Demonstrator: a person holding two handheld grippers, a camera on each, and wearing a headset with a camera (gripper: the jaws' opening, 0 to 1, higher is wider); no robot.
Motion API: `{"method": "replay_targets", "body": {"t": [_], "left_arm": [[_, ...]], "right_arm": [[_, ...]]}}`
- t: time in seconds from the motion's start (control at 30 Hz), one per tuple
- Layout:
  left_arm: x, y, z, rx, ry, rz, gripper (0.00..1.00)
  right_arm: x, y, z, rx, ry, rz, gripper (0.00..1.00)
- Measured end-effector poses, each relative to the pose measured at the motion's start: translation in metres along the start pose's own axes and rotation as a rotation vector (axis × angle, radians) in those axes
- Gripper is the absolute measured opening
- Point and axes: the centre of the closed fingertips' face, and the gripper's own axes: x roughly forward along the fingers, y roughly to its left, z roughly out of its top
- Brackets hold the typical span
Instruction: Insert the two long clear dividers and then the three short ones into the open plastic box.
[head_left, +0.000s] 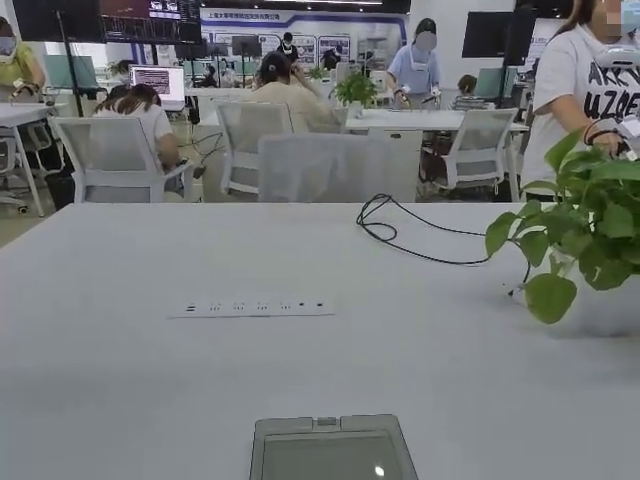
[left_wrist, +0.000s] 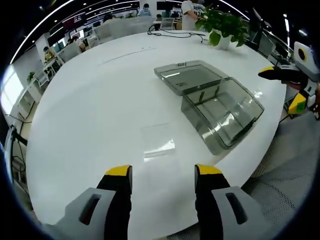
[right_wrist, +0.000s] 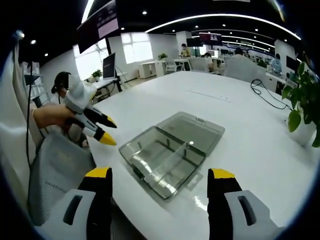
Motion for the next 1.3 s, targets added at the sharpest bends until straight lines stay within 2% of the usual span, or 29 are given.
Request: {"method": "replay_targets", "body": {"t": [0.17,0.37,0.57,0.8,1.1,1.3], "left_arm": [[0.008,0.004,-0.006,-0.008,0.026,0.000,0.44],[0.016,0.004,-0.013,-0.021,0.056,-0.001,0.41],[0.019,0.003,-0.012,-0.002,0.065,-0.004,0.38],[0.019,-0.001,-0.013,0.020,0.095,-0.012,0.34],[0.020,0.000,-0.013,-0.012,0.131,0.003,0.33],[0.020,0.000,-0.013,-0.018,0.136,0.004,0.32]], "right_arm": [[0.004,-0.001,-0.006,-0.013,0.024,-0.008,0.79],[0.006,-0.003,-0.008,0.002,0.028,-0.013,0.78],[0.009,-0.005,-0.010,0.012,0.032,-0.019,0.78],[0.010,-0.006,-0.008,0.017,0.028,-0.026,0.77],[0.012,-0.006,-0.009,0.018,0.031,-0.033,0.76],[0.012,-0.007,-0.010,0.004,0.039,-0.045,0.76]]}}
